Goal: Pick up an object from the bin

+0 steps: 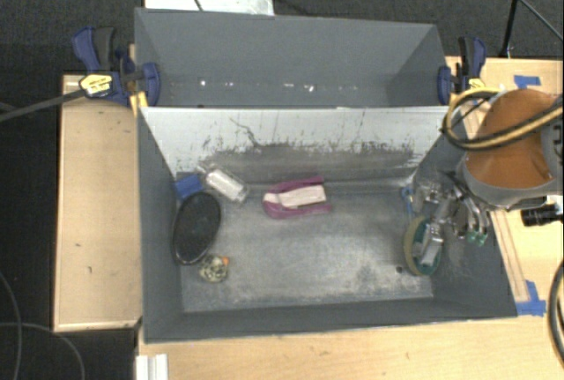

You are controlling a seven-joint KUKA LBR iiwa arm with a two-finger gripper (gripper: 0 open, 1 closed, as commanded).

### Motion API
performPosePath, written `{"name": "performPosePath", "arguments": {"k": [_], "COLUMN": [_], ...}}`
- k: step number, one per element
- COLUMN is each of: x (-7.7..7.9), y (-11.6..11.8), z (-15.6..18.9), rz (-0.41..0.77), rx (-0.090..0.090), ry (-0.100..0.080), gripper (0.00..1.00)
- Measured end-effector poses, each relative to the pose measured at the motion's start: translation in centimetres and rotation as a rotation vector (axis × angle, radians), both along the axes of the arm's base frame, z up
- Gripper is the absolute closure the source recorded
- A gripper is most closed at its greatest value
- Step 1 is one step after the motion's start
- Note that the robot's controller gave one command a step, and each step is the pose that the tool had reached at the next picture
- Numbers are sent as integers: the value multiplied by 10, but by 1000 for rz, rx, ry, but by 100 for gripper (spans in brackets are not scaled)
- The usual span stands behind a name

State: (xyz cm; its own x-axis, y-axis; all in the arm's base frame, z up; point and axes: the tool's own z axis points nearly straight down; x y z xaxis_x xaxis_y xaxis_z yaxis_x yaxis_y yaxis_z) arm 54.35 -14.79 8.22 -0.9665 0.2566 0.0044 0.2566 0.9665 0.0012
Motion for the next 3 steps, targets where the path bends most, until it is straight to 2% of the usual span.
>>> {"name": "performPosePath", "arguments": {"k": [1,2,3], "x": [5,13,2], "y": [0,-5,-1], "z": [8,86,156], "rz": [-1,252,246], "rx": [-1,-5,-5], "ry": [-13,-13,-14], "gripper": [100,100,100]}}
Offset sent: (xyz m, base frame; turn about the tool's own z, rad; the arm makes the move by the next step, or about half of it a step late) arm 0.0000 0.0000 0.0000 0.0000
